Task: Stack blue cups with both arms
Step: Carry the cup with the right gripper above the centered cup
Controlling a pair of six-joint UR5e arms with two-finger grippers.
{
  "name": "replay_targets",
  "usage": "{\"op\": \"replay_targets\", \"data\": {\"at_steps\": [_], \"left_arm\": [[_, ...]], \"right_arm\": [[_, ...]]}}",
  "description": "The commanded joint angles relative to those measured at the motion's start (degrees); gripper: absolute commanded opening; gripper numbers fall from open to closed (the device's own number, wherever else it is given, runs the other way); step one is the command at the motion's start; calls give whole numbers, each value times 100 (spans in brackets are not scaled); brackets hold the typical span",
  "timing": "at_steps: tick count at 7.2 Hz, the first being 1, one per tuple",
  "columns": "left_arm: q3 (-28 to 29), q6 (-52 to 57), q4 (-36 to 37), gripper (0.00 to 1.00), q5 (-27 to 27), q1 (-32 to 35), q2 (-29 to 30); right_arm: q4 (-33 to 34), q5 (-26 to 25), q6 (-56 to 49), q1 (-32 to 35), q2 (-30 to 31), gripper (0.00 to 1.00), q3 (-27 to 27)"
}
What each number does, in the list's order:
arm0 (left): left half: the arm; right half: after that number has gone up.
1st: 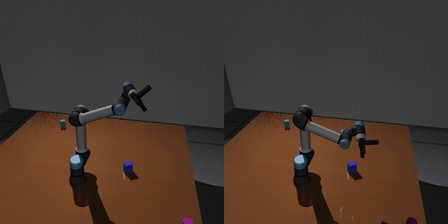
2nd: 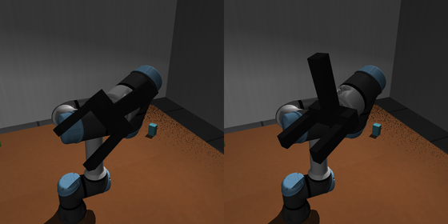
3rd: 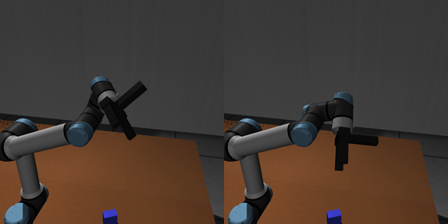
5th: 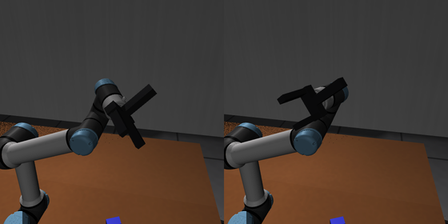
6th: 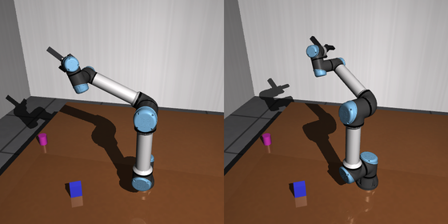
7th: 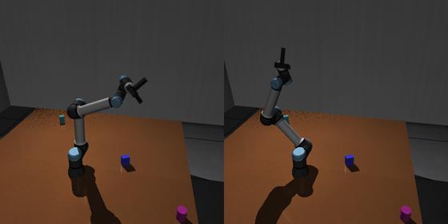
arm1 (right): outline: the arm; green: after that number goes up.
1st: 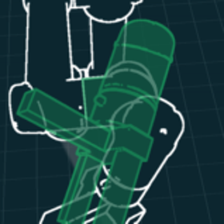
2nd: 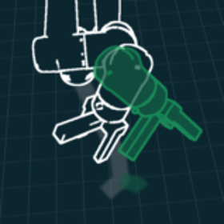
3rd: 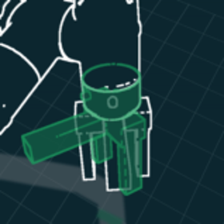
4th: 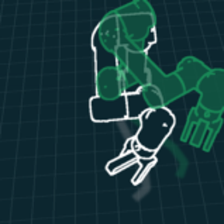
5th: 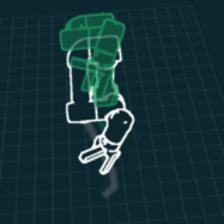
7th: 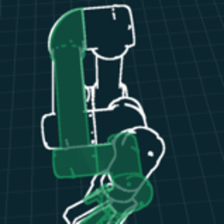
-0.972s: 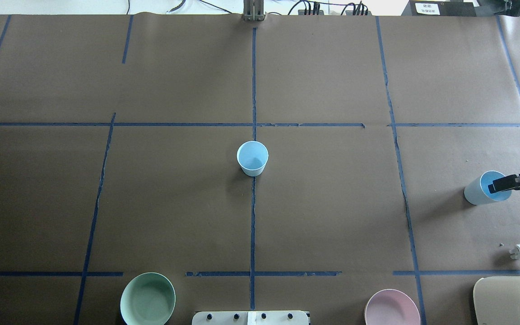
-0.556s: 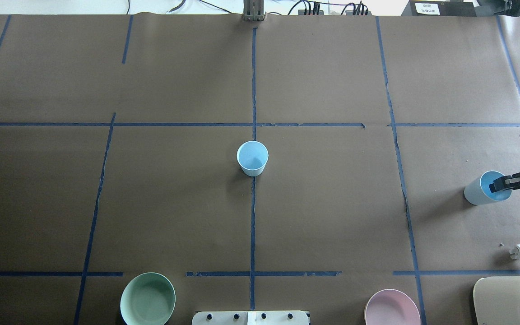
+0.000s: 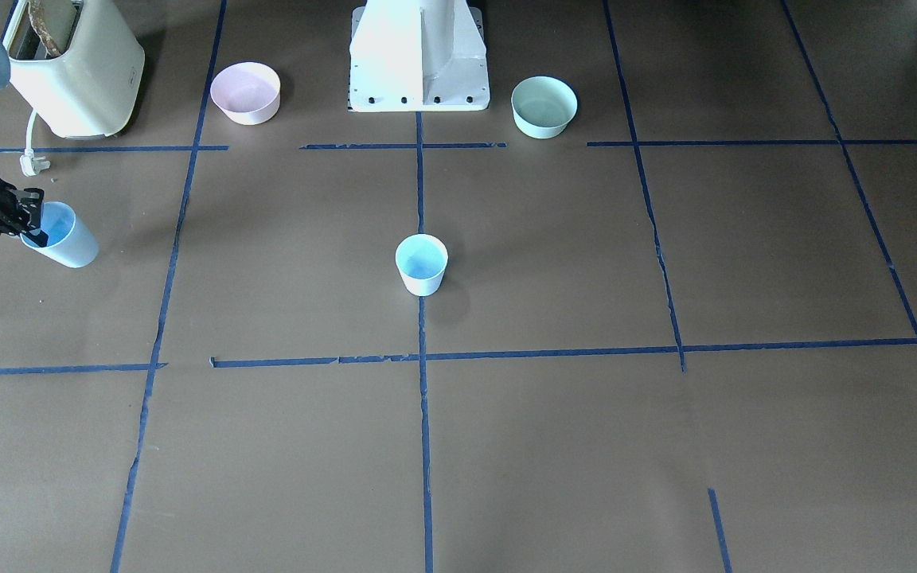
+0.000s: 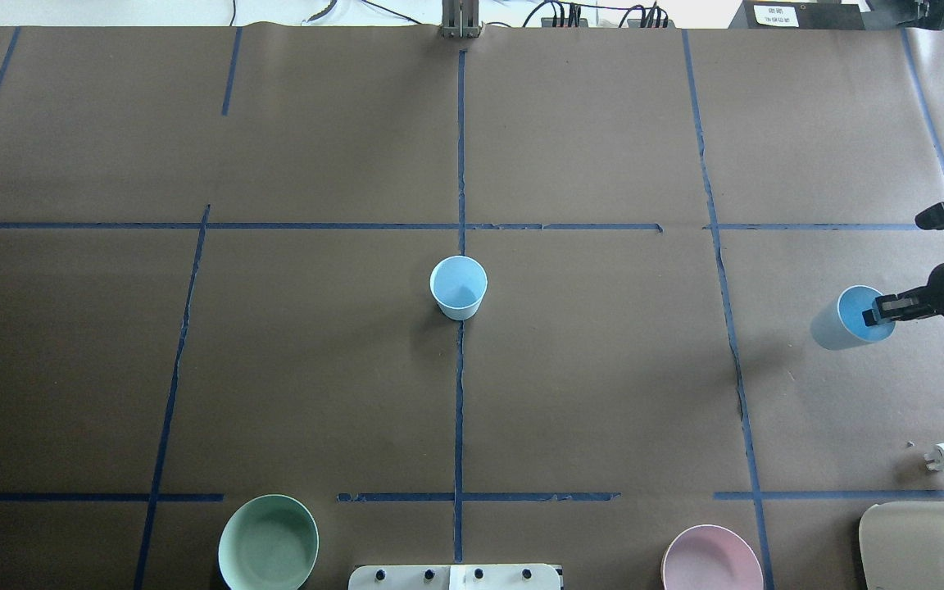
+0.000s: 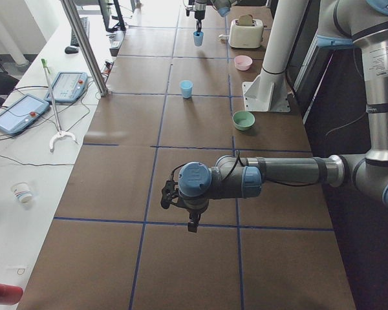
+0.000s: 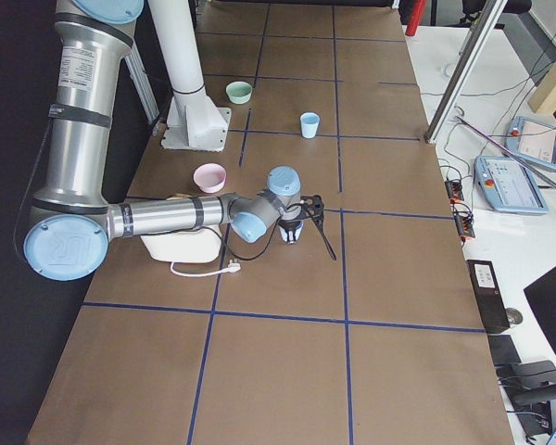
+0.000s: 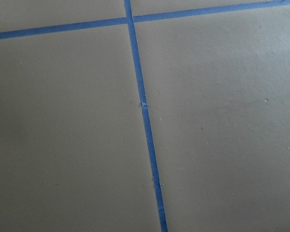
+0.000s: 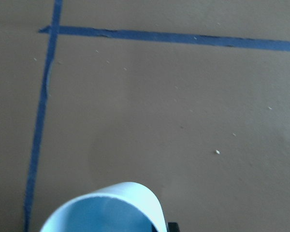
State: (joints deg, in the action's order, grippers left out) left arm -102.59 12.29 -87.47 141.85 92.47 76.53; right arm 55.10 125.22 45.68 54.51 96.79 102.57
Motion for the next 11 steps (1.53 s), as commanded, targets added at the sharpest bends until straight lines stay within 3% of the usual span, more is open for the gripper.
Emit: {"op": "replay_targets", "data": {"at_steps": [1,3,4,5,7,8,11], "left_arm": [[-6,-271,-94,100,-104,-27,55],[-15,-297,-103,100,-219,-36,117],[-15,-306,-103,100,-219,-36,143],[-15,-306,-103,100,-219,-36,152],[-15,-306,-103,100,-219,-36,161],[-15,-306,-103,100,-219,-36,161],[-15,-315,-103,100,-219,-36,161]], "right_arm": [[1016,-15,702,-229,-1236,0,44],[2646,-233,1746,-737,-2649,0,436],[3491,-879,2352,-1323,-3509,0,448],[3978,-1434,2915,-1799,-4232,0,335],[4097,-1736,3683,-2127,-5316,0,-348],[4097,-2147,3694,-2303,-5355,0,-456],[4097,-2283,3694,-2427,-5258,0,-466]]}}
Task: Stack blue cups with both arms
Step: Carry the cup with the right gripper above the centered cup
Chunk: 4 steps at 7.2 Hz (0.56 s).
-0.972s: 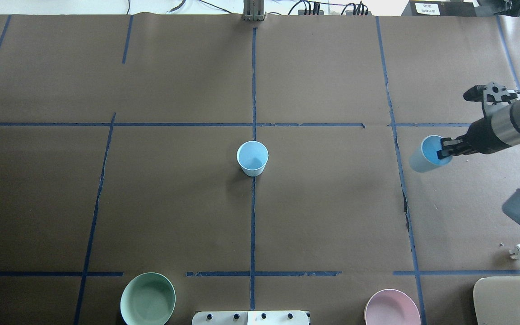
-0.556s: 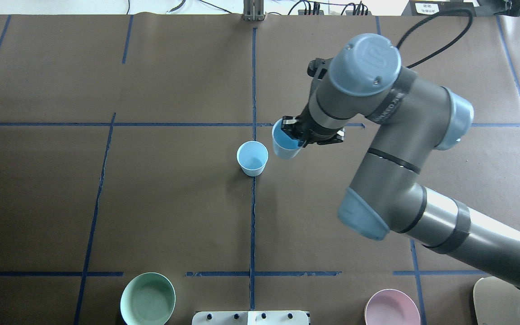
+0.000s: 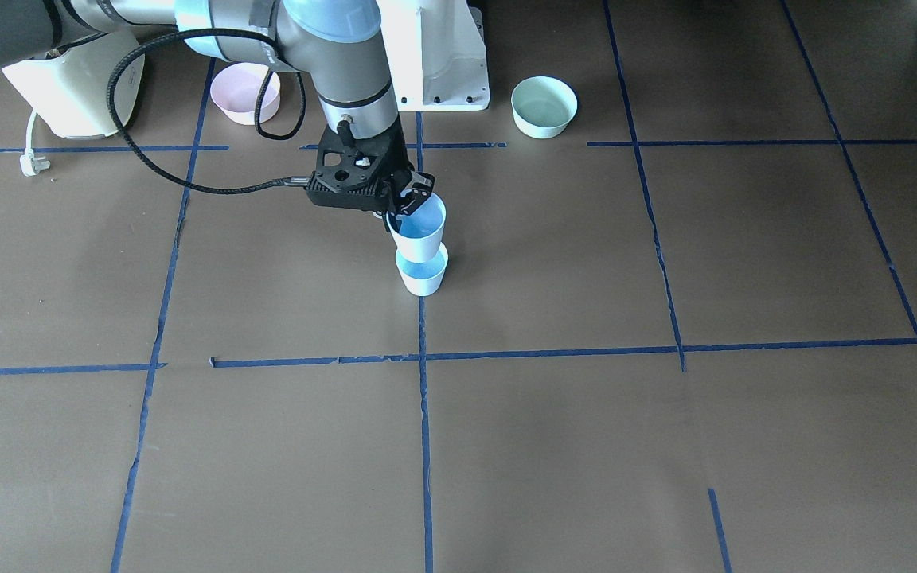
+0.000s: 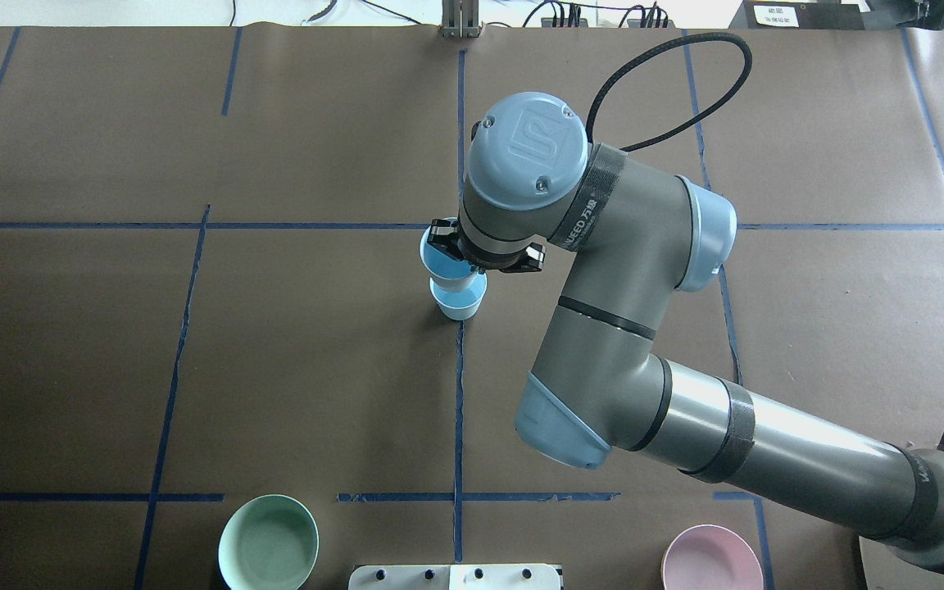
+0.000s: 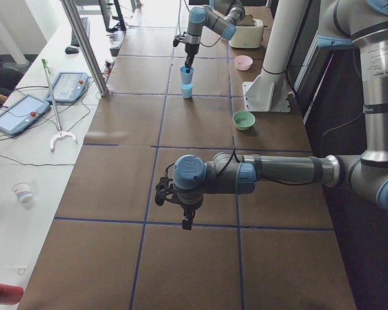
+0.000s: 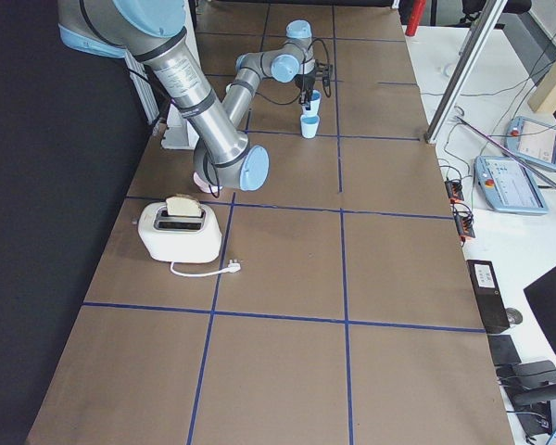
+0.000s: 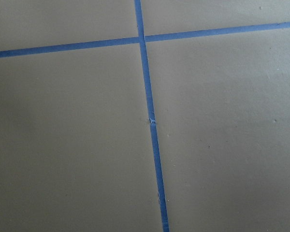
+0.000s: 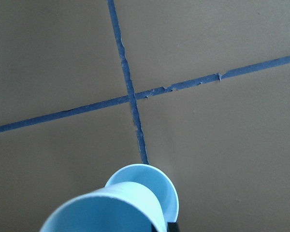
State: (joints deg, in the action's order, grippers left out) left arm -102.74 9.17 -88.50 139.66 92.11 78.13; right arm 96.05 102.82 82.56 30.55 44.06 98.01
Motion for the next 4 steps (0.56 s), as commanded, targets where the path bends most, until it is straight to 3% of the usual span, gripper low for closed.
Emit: {"op": "replay_targets", "data": {"at_steps": [1,4], "left_arm": [[0,-3,0,100,0,0,0],[-9,-12,0,100,0,0,0]], "right_arm": [[1,-51,-3,-41,23,1,-10],[1,-52,-3,-102,111,10,-54]]}}
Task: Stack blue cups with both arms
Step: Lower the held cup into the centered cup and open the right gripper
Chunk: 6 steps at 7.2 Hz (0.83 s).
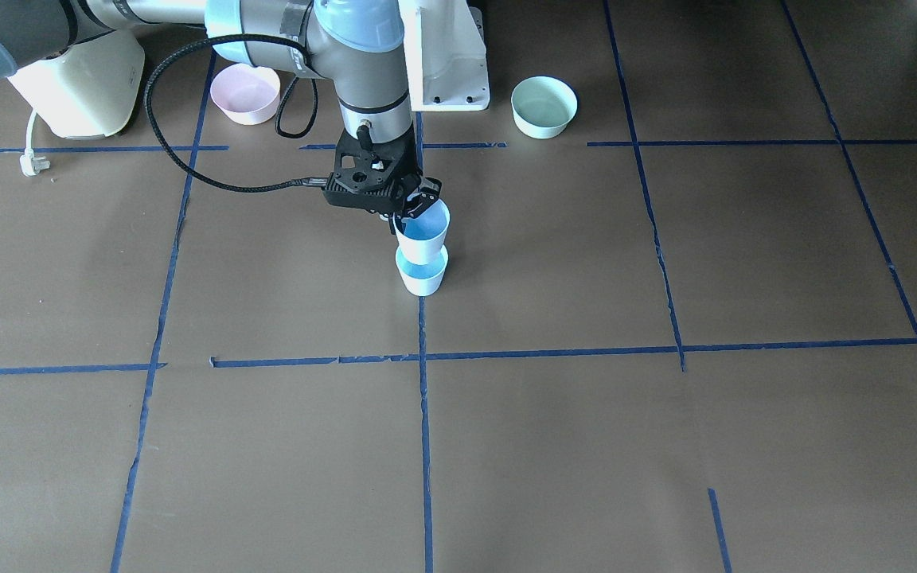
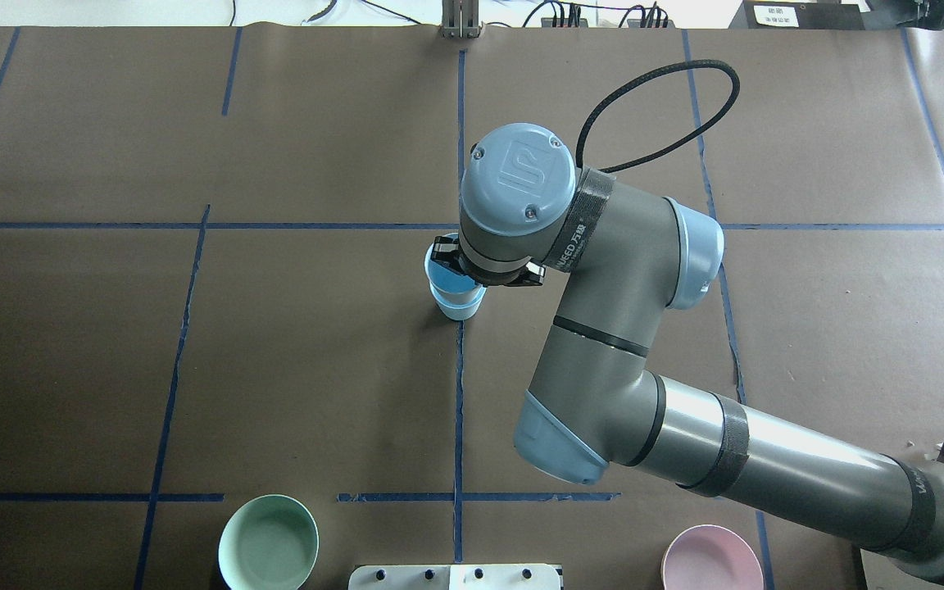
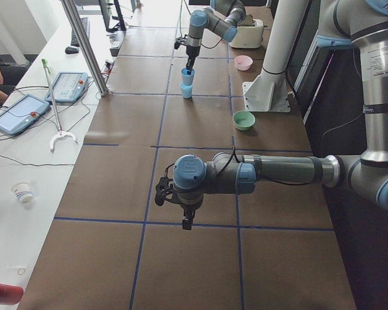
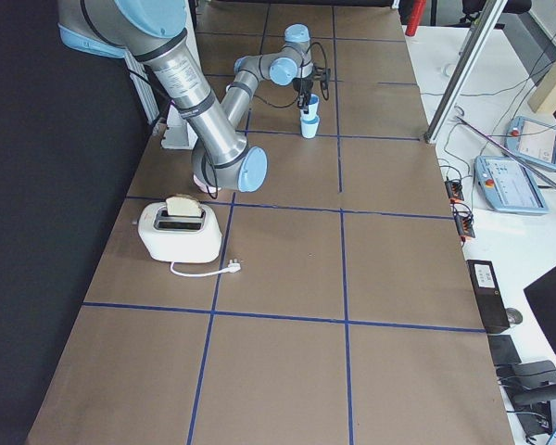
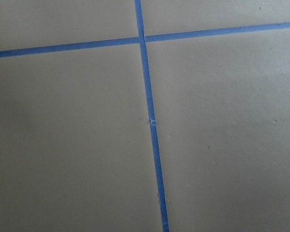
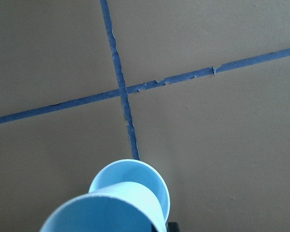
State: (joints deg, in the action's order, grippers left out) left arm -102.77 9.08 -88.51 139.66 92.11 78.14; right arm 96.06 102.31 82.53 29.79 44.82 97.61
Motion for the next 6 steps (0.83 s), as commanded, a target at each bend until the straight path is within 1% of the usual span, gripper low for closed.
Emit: {"op": "replay_targets", "data": {"at_steps": [1,3,6], "left_arm": [[-15,-3,0,100,0,0,0],[-23,-12,-9,100,9,0,0],[-23,-12,-9,100,9,0,-9]], "right_arm": [[0,-1,0,-43,45,10,-14],[-17,-141,0,-104,36,12,-101],[-18,-159,0,-105,36,14,-128]]}}
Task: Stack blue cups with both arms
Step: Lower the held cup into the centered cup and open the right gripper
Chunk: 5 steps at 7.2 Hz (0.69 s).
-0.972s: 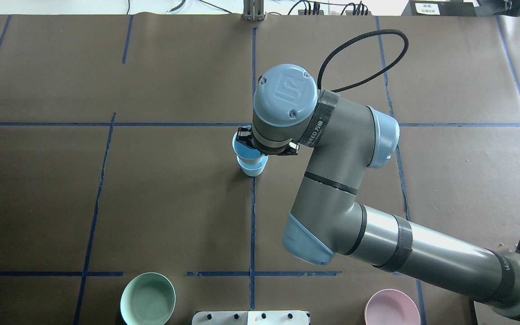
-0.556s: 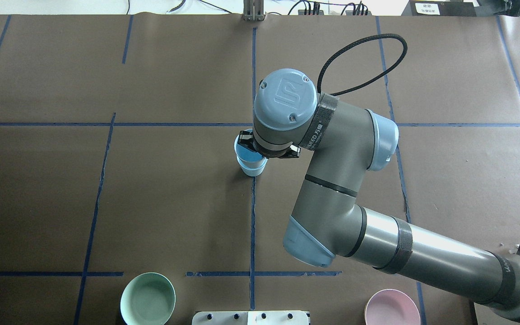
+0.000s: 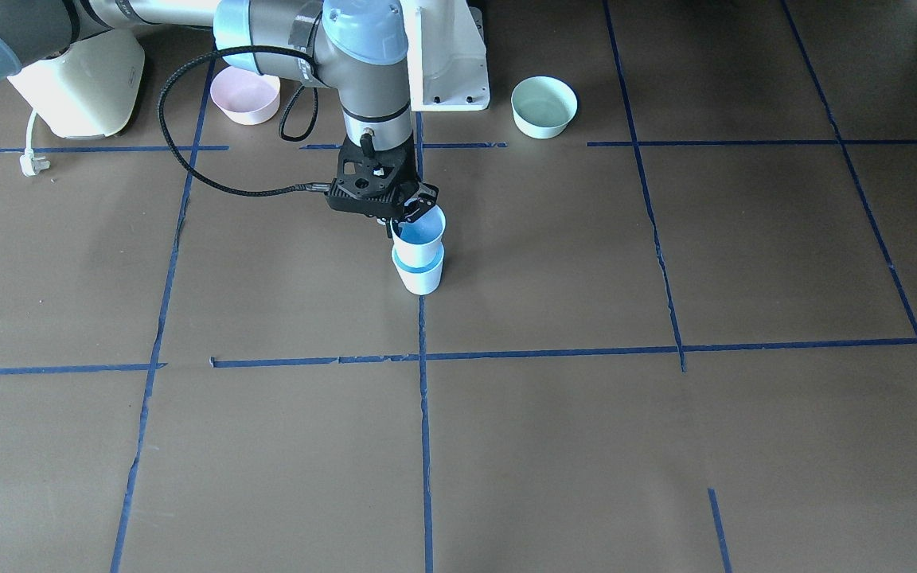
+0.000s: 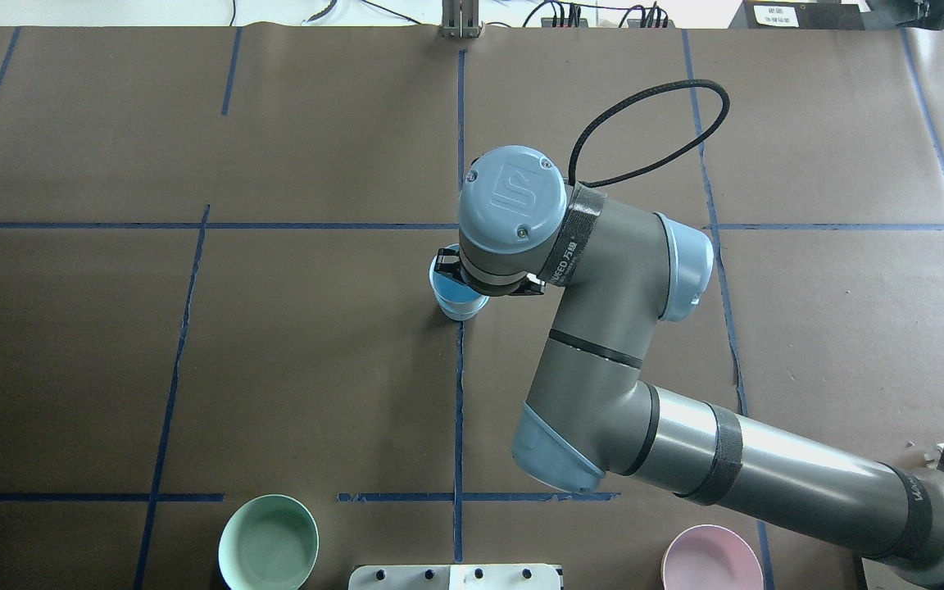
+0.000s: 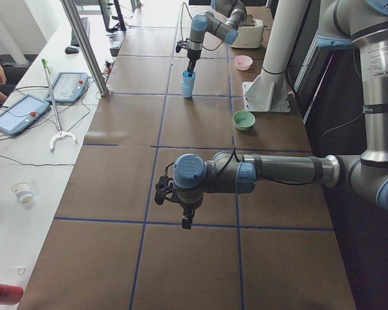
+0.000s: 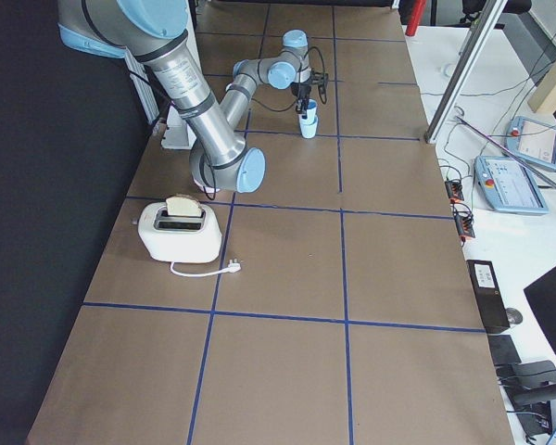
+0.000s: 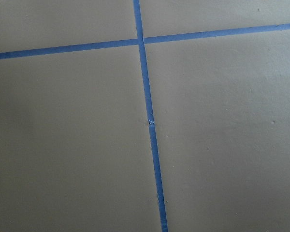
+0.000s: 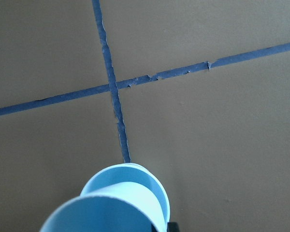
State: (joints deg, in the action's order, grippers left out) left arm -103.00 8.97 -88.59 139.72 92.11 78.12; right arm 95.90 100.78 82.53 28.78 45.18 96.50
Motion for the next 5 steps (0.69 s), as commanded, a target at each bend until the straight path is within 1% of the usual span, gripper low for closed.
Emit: {"op": "replay_targets", "data": {"at_steps": [1,2,5], "left_arm": [[0,-9,0,100,2,0,2],[0,-9,0,100,2,0,2],[0,-9,0,100,2,0,2]], "right_arm": [[-9,-6,0,-4,0,28,-17],[-10,-14,-9,-4,8,49,-17],[-1,-14,-17,-4,0,51,-17]]}}
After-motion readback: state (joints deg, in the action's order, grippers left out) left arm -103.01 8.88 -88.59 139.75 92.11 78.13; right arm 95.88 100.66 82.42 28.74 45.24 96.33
